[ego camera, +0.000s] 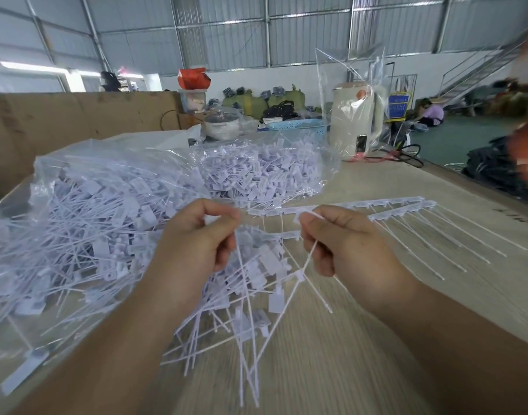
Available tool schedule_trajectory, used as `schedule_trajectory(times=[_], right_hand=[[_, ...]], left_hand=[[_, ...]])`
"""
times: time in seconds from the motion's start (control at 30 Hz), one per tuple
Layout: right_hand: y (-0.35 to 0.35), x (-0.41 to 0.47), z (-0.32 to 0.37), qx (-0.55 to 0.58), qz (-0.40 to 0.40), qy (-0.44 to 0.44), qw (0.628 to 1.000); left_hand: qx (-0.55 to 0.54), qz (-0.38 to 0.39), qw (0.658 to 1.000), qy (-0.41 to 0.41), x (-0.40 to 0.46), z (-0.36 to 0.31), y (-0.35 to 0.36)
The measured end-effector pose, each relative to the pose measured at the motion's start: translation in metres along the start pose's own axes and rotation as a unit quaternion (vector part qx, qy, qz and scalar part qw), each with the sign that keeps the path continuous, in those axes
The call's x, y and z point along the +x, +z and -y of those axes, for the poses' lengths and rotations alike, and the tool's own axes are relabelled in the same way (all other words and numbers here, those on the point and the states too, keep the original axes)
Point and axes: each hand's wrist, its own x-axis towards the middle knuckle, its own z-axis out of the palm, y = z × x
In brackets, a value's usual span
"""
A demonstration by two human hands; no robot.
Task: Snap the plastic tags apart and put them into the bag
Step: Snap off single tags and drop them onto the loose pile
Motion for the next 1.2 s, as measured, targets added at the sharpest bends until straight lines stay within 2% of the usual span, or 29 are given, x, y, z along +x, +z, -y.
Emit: schedule_trajectory(times=[0.07, 0.2, 0.33, 0.57, 0.73, 0.8, 0.9, 1.07, 1.13, 1.2], right_hand=[[0.004, -0.001, -0.002, -0.015, 0.021, 0.008, 1.0], [0.007, -0.002, -0.004, -0.018, 0.034, 0.028, 0.999], [0.007, -0.001, -0.007, -0.011, 0.029, 0.05, 0.998], [0.011, 0.001, -0.01, -0.007, 0.043, 0.061, 0.997], [0.011, 0.0, -0.009, 0.09, 0.067, 0.087, 0.99], [0.01, 0.0, -0.009, 0.091, 0.072, 0.099, 0.988], [0.007, 0.002, -0.009, 0.049, 0.068, 0.103, 0.991], [0.004, 0.003, -0.008, -0.052, 0.047, 0.083, 0.994], [0.003, 0.0, -0.008, -0.197, 0.039, 0.02, 0.979], [0.002, -0.003, -0.009, -0.372, 0.052, -0.034, 0.926]], left_hand=[[0.053, 0.043, 0.997, 0.034, -0.007, 0.0, 0.008], [0.132, 0.067, 0.985, 0.084, -0.012, 0.0, 0.013], [0.214, 0.056, 0.968, 0.118, -0.012, 0.004, 0.013], [0.28, 0.052, 0.948, 0.14, -0.009, 0.01, 0.014], [0.33, 0.147, 0.92, 0.154, -0.011, 0.014, 0.015], [0.363, 0.147, 0.904, 0.172, -0.011, 0.016, 0.014], [0.413, 0.104, 0.888, 0.17, -0.006, 0.018, 0.01], [0.471, 0.079, 0.863, 0.162, 0.0, 0.022, 0.002], [0.488, 0.074, 0.854, 0.166, 0.0, 0.022, 0.002], [0.508, 0.077, 0.84, 0.173, 0.0, 0.022, 0.001]])
